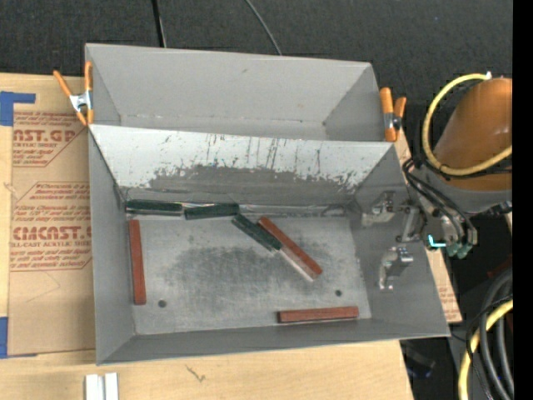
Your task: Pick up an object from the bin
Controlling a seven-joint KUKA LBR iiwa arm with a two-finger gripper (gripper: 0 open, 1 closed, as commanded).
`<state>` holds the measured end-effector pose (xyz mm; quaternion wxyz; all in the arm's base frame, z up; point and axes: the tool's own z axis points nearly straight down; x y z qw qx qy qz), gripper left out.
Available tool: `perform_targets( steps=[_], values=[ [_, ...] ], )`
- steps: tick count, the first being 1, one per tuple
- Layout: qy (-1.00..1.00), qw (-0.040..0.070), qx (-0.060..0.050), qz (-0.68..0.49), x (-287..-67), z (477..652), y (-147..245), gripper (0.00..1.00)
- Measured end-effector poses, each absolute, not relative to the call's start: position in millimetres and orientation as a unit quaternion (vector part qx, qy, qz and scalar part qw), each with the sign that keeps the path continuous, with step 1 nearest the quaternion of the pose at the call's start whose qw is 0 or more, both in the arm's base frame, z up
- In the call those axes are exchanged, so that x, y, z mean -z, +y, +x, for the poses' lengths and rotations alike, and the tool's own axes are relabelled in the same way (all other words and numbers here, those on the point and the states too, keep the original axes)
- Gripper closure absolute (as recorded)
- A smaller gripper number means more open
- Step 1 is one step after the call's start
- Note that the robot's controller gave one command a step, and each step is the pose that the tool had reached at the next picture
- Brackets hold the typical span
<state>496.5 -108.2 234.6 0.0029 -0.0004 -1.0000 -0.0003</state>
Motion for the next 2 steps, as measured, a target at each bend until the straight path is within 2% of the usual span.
perform_targets(
  steps=[2],
  values=[
    [-1.0, -0.002, -0.001, -0.002, -235.8, 498.6, -107.4, 0.0]
  ],
)
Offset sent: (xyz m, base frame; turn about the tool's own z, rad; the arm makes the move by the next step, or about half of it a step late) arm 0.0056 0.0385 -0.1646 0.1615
